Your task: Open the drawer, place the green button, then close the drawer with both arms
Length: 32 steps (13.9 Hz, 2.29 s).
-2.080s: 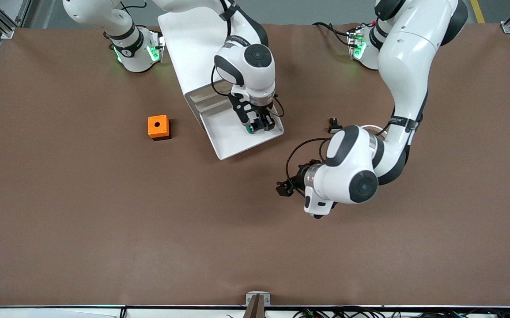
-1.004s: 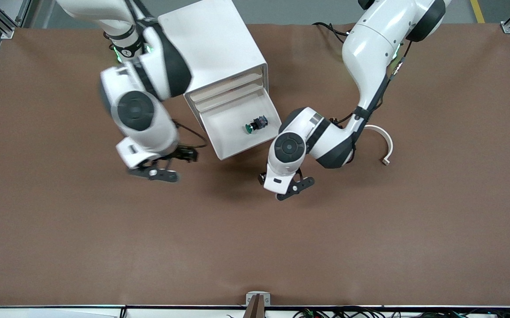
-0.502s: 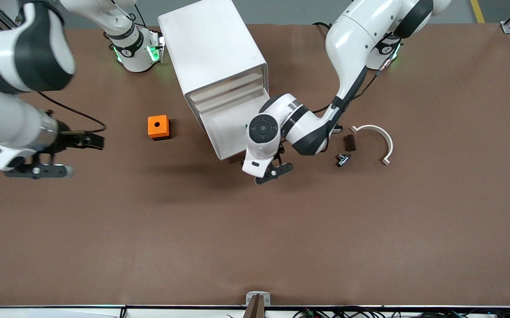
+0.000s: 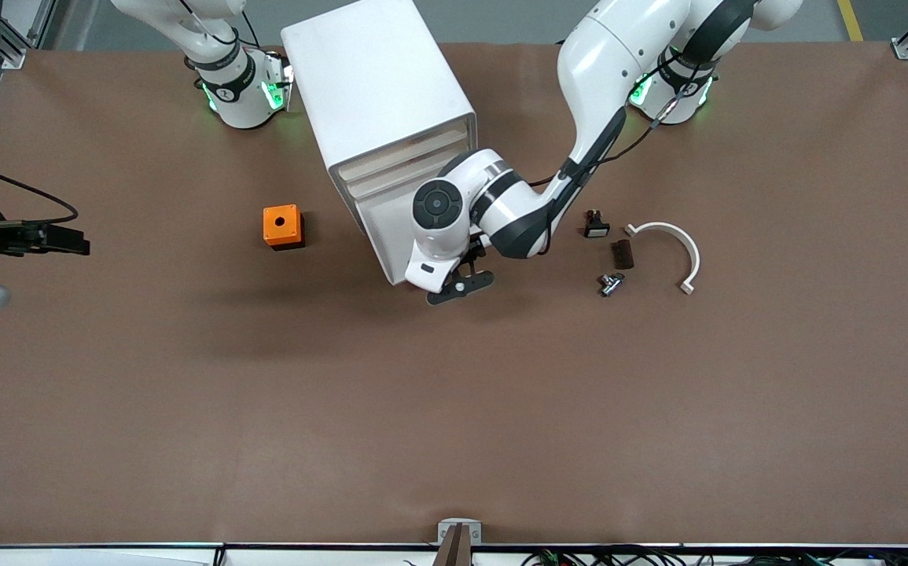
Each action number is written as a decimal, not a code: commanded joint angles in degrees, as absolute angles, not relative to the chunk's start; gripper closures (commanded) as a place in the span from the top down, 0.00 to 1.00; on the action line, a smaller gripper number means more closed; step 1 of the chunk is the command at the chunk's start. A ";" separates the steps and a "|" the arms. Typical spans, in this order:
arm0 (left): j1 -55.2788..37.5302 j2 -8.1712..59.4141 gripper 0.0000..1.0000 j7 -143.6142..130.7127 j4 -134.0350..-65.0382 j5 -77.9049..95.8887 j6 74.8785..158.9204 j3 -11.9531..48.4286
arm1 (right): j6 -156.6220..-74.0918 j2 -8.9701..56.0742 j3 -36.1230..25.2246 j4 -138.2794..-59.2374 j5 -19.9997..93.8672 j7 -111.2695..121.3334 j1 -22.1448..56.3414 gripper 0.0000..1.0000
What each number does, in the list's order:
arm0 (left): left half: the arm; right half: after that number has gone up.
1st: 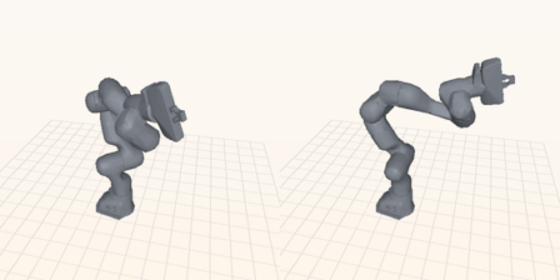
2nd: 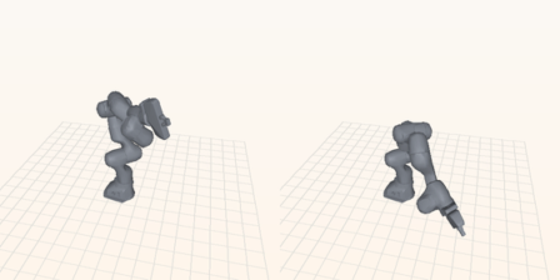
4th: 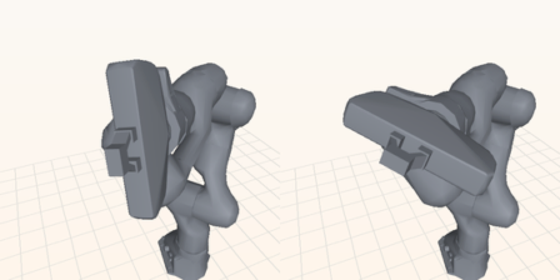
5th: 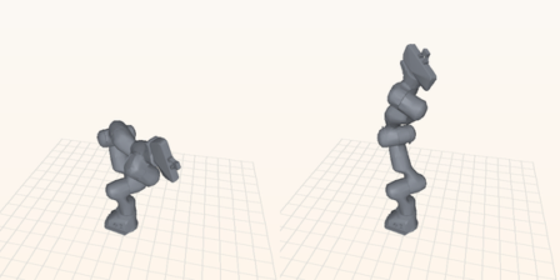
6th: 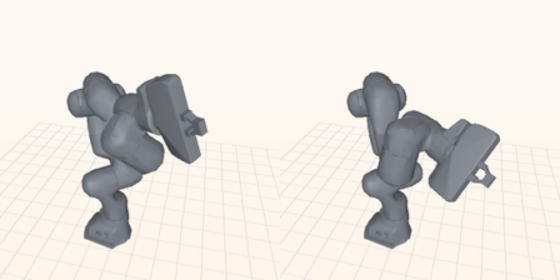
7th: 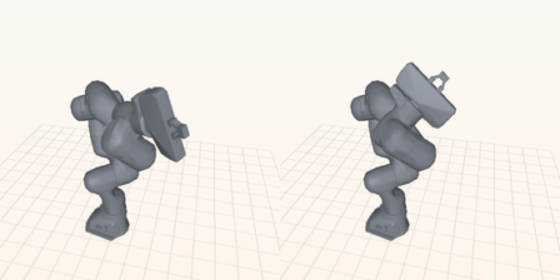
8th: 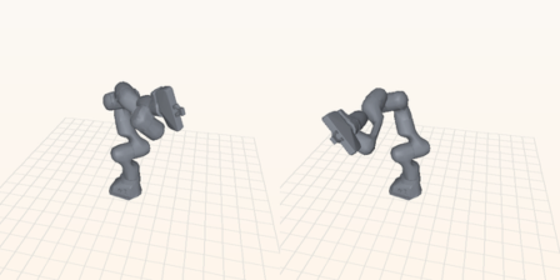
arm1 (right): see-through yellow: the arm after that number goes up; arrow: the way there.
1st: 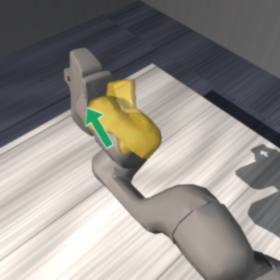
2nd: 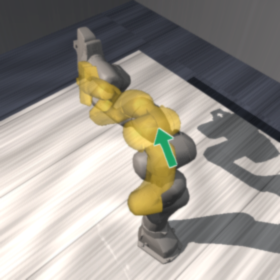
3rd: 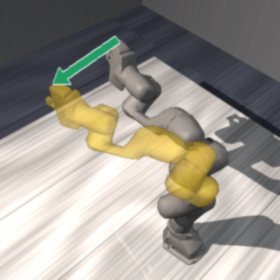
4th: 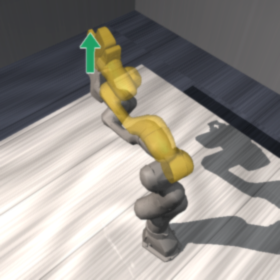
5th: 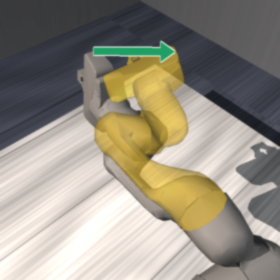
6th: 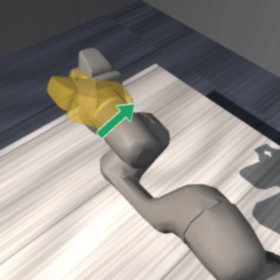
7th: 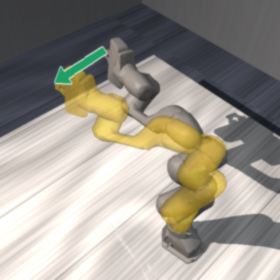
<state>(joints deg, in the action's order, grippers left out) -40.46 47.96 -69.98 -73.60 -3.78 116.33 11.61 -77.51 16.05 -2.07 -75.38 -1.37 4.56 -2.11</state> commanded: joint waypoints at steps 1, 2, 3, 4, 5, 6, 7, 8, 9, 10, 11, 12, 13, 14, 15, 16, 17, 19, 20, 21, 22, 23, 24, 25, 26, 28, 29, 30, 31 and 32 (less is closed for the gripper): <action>-42.36 47.99 0.99 -71.54 -74.88 -4.92 116.98 11.43 | -76.73 16.96 -0.70 -73.91 -2.37 4.66 -3.60 1.00; -43.15 47.90 0.99 -71.54 -75.40 -4.40 116.90 11.51 | -76.73 17.05 -0.70 -73.83 -1.94 4.57 -4.30 1.00; -43.42 47.90 0.99 -71.63 -75.85 -4.05 116.89 11.51 | -76.82 17.05 -0.70 -73.83 -1.76 4.57 -4.48 1.00; -43.85 47.81 0.99 -71.72 -76.11 -3.69 116.81 11.60 | -76.82 17.05 -0.70 -73.83 -1.67 4.48 -4.57 1.00; -44.47 47.64 0.99 -71.72 -76.46 -2.04 116.81 11.60 | -76.82 17.05 -0.70 -73.83 -1.67 4.31 -4.57 1.00; -44.82 47.55 0.99 -71.63 -76.55 -0.54 116.63 11.60 | -76.90 17.05 -0.62 -73.83 -1.58 3.78 -4.57 1.00; -45.26 47.55 0.99 -71.72 -76.64 0.52 116.46 11.60 | -76.90 17.05 -0.53 -73.65 -1.50 3.00 -4.40 1.00; -45.44 47.55 0.99 -71.72 -76.81 1.66 116.37 11.60 | -76.90 17.05 -0.53 -73.65 -1.49 2.73 -4.13 1.00; -45.79 47.55 0.99 -71.72 -76.90 3.41 116.37 11.60 | -76.90 17.05 -0.44 -73.22 -1.58 2.90 -4.22 1.00; -46.14 47.55 0.99 -71.81 -76.90 5.25 116.37 11.60 | -76.82 17.05 -0.44 -72.86 -1.67 2.90 -4.04 1.00; -46.23 47.64 0.99 -72.33 -76.99 7.01 116.37 11.69 | -76.64 17.05 -0.35 -72.25 -1.67 2.90 -4.13 1.00; -46.23 47.72 0.99 -72.68 -76.99 8.25 116.37 11.69 | -76.55 16.96 -0.26 -72.07 -1.67 2.99 -4.13 1.00; -46.23 47.81 0.99 -72.77 -76.99 10.09 116.37 11.78 | -76.47 16.61 -0.18 -71.81 -1.58 2.99 -4.13 1.00; -46.32 47.81 0.99 -72.77 -77.17 12.02 116.37 11.78 | -76.20 16.26 -0.18 -71.46 -1.58 2.99 -3.96 1.00; -46.49 47.81 0.99 -72.77 -77.60 13.35 116.37 11.78 | -74.55 15.56 -0.18 -71.28 -1.58 2.81 -3.78 1.00; -46.58 47.81 0.99 -72.77 -77.78 14.58 116.37 11.78 | -73.14 14.08 0.00 -71.28 -1.15 2.55 -3.87 1.00; -46.58 47.81 0.99 -72.69 -77.78 15.89 116.37 11.78 | -73.47 11.19 -0.26 -71.71 -0.45 2.72 -3.87 1.00; -46.58 47.90 0.99 -72.68 -77.87 18.71 116.37 11.78 | -72.78 9.93 -0.18 -71.81 -0.53 2.73 -3.52 1.00; -46.50 47.90 0.99 -72.60 -77.87 19.76 116.37 11.78 | -72.51 9.32 -0.26 -72.07 -0.18 2.64 -3.78 1.00; -46.49 47.99 0.99 -72.51 -77.87 20.82 116.37 11.78 | -72.42 8.79 -0.35 -72.77 0.09 2.64 -3.78 1.00; -46.49 48.08 0.99 -72.42 -77.87 22.05 116.37 11.78 | -72.94 7.31 -0.35 -74.25 0.09 2.55 -3.78 1.00; -46.49 48.08 0.99 -72.33 -77.87 22.76 116.37 11.78 | -74.08 5.55 -0.35 -76.88 0.52 2.46 -3.78 1.00; -46.49 48.08 0.99 -72.33 -77.87 22.85 116.37 11.78 | -75.83 3.45 -0.44 -79.60 0.79 2.29 -3.69 1.00; -46.49 48.08 0.99 -72.25 -77.87 22.85 116.37 11.78 | -77.68 1.08 -0.44 -83.20 0.97 2.02 -3.78 1.00; -46.49 47.99 0.99 -72.16 -77.87 22.85 116.37 11.78 | -79.78 -1.03 -0.44 -86.45 1.14 1.67 -3.87 1.00; -46.23 47.90 0.99 -71.98 -77.87 22.85 116.37 11.78 | -83.04 -5.08 -0.44 -92.26 1.14 1.58 -3.87 1.00; -46.06 47.55 0.99 -71.81 -77.78 22.76 116.11 11.78 | -83.49 -5.62 -0.44 -93.24 1.14 1.41 -3.87 1.00; -45.71 47.37 0.99 -71.63 -77.70 22.42 116.10 11.69 | -83.50 -5.71 -0.44 -93.25 1.14 1.41 -3.87 1.00; -45.36 46.76 0.99 -71.80 -77.61 22.15 116.10 11.52 | -83.67 -5.80 -0.44 -93.34 1.14 1.49 -3.87 1.00; -44.66 45.80 0.99 -72.07 -77.35 21.97 116.02 11.08 | -83.93 -5.89 -0.44 -93.34 1.14 1.41 -3.87 1.00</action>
<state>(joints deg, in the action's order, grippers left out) -45.73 48.09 -71.86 -77.07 21.69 116.43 11.63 -82.46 -3.96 -0.74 -90.93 0.06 2.35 -3.31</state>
